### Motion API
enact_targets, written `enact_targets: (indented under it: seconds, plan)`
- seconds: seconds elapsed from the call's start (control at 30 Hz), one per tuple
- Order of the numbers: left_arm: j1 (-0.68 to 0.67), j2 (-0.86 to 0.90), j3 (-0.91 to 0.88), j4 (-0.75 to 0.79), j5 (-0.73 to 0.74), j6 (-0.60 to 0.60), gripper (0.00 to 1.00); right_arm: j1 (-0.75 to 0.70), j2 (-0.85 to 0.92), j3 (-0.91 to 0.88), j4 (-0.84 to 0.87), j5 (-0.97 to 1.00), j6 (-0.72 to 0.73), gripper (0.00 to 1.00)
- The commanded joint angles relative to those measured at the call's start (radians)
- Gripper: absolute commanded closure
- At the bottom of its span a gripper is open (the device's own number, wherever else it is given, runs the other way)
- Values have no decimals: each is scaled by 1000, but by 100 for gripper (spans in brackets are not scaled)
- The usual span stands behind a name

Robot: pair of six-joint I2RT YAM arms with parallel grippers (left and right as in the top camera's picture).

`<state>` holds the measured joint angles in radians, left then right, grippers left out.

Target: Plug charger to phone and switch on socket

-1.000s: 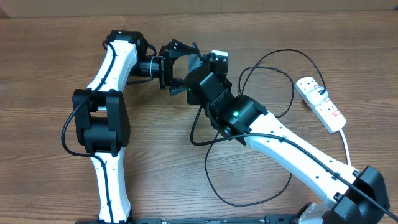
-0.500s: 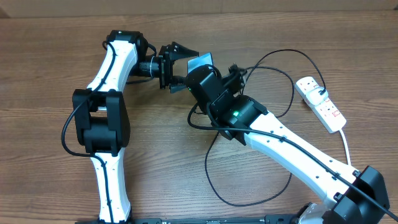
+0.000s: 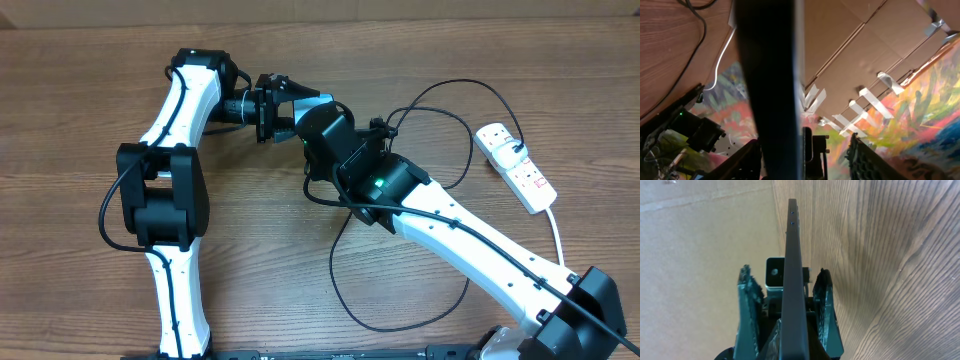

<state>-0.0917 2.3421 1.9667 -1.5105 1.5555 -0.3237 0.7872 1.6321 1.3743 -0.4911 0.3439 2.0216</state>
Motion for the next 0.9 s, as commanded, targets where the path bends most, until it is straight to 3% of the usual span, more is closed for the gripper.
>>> enact_targets:
  seconds: [0.0, 0.5, 0.73, 0.87]
  plan:
    - [-8, 6, 21, 0, -3, -21, 55, 3, -18, 29, 15, 13, 50, 96]
    - [-9, 6, 21, 1, -86, -23, 60, 3, -18, 29, -31, 21, 49, 96]
    - [-10, 6, 21, 1, -89, -44, 74, 3, -18, 29, -35, 21, 45, 96]
    - [-10, 6, 21, 1, -89, -44, 75, 3, -18, 29, -42, 21, 42, 96]
